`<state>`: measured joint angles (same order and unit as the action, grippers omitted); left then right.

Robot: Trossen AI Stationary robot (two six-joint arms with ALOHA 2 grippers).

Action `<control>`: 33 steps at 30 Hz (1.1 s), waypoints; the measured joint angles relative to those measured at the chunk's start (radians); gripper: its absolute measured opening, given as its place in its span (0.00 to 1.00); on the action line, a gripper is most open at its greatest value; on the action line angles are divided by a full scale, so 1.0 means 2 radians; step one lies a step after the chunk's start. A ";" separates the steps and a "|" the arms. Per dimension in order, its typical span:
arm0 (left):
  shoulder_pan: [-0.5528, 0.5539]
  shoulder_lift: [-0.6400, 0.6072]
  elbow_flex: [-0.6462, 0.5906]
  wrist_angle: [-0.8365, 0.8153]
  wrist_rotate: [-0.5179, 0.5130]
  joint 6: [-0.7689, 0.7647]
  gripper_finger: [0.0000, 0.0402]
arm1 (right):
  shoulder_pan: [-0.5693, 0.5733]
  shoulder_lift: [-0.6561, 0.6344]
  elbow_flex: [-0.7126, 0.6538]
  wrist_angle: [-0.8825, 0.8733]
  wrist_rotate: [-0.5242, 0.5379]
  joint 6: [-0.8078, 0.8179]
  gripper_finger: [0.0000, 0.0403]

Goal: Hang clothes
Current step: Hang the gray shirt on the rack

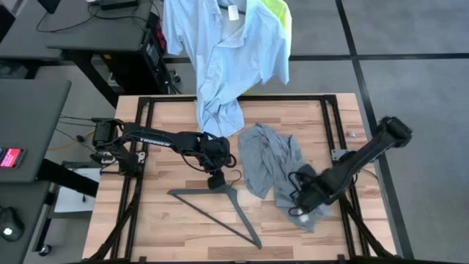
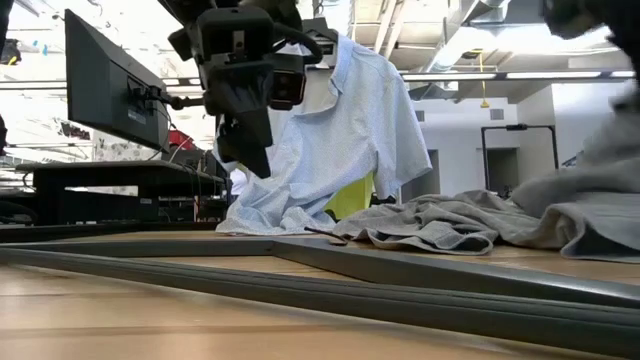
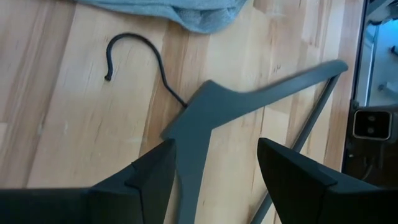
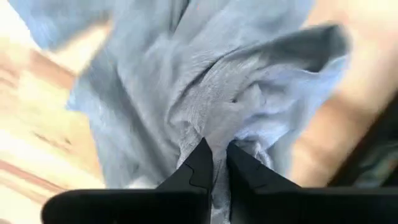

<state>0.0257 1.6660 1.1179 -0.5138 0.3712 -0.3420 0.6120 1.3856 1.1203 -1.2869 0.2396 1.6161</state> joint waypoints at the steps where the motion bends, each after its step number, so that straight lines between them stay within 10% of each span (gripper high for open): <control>1: 0.000 -0.003 0.000 -0.008 0.000 0.004 0.52 | -0.004 -0.012 0.015 -0.013 0.020 -0.001 0.01; 9: 0.006 -0.053 0.000 -0.027 -0.008 0.018 0.52 | -0.079 -0.095 0.084 -0.071 0.122 -0.100 0.00; 20: 0.015 -0.128 0.000 0.040 -0.098 0.013 0.52 | -0.246 -0.152 0.086 0.005 0.118 -0.310 0.00; 33: 0.035 -0.050 0.000 0.262 -0.109 -0.045 0.52 | -0.298 -0.137 0.086 0.040 0.050 -0.407 0.00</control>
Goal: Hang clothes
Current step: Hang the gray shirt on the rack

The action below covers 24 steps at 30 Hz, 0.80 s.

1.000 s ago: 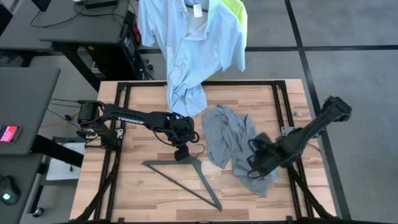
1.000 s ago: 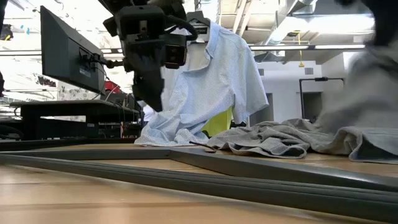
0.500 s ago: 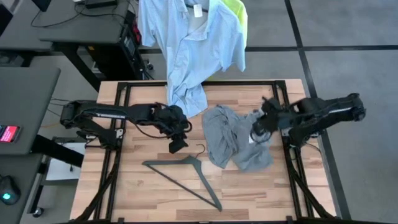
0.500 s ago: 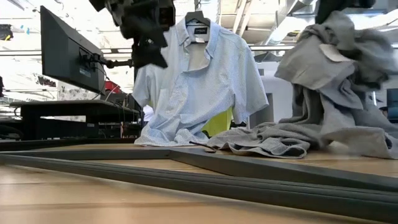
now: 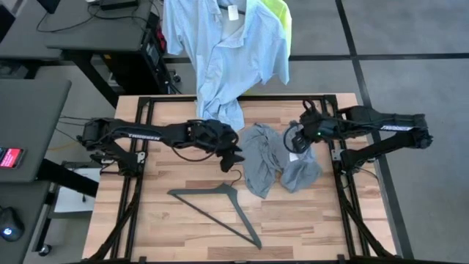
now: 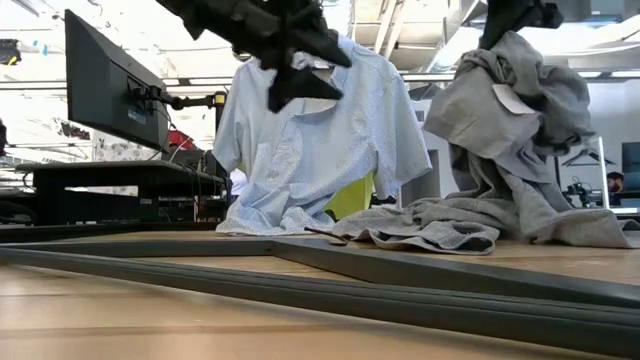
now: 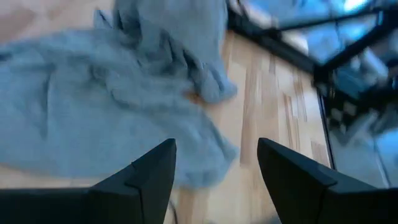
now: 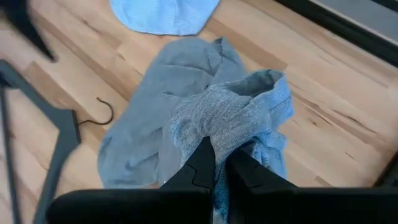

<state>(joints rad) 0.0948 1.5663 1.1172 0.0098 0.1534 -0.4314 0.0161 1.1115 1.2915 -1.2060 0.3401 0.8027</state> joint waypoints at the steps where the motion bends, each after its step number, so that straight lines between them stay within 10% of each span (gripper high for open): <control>1: 0.002 0.003 0.000 0.029 0.002 -0.001 0.52 | 0.002 0.001 0.000 0.007 -0.004 -0.004 0.00; 24: 0.020 0.136 0.099 0.134 0.002 0.159 0.52 | 0.025 0.002 0.000 0.068 -0.042 -0.035 0.00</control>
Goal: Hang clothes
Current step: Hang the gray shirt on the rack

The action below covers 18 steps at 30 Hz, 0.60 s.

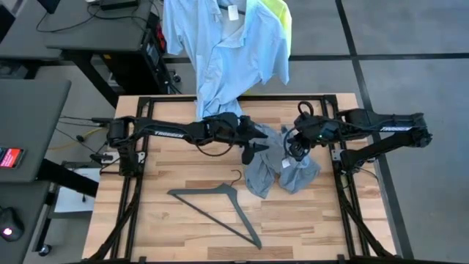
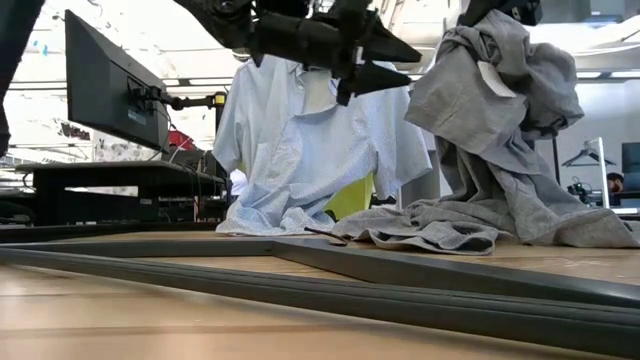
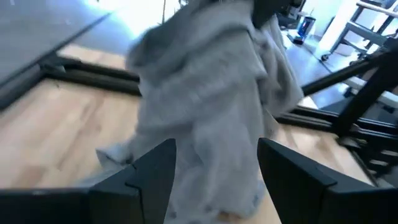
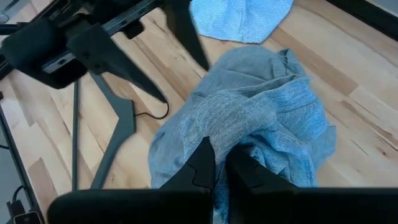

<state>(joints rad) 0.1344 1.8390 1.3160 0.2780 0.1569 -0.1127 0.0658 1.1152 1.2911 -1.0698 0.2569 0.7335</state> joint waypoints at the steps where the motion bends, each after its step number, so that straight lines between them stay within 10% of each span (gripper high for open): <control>1: -0.001 0.006 0.007 -0.007 0.002 0.009 0.52 | 0.000 0.000 0.000 0.001 0.000 0.000 0.00; 10: -0.003 0.046 0.060 -0.062 0.023 0.011 0.49 | 0.000 0.000 0.000 0.006 0.000 0.000 0.00; 18: 0.010 0.028 0.121 -0.180 0.045 0.009 0.03 | -0.001 -0.006 0.005 0.008 -0.012 0.006 0.01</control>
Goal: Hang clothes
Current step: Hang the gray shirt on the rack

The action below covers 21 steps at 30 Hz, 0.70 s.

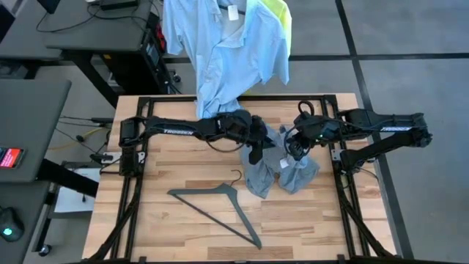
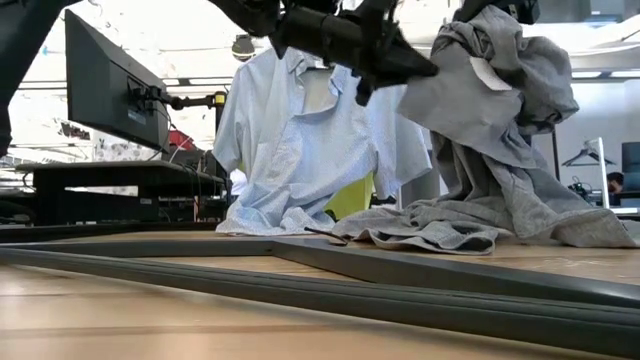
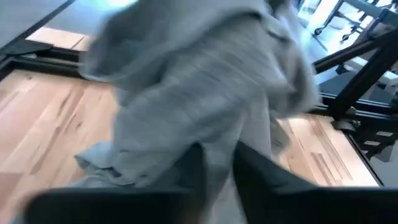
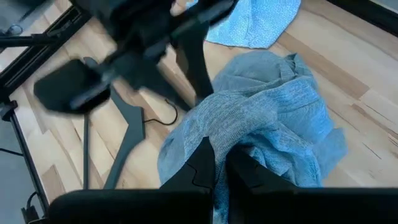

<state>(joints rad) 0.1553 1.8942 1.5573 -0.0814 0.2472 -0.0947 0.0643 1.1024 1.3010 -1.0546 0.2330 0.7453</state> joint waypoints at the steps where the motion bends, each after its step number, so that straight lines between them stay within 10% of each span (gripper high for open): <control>1: 0.001 -0.012 0.014 -0.041 0.000 0.014 0.02 | 0.000 -0.004 0.005 -0.004 -0.002 -0.001 0.01; 10: -0.011 -0.136 0.161 -0.420 -0.006 0.118 0.00 | 0.000 -0.050 0.020 -0.062 0.004 0.007 0.04; 21: 0.015 -0.277 0.180 -0.419 -0.006 0.073 0.00 | -0.020 -0.054 0.018 -0.108 0.086 -0.006 0.14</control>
<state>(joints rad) 0.1860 1.3403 1.9179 -0.9203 0.2342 0.0512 0.0236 0.9948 1.3379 -1.2705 0.4047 0.7330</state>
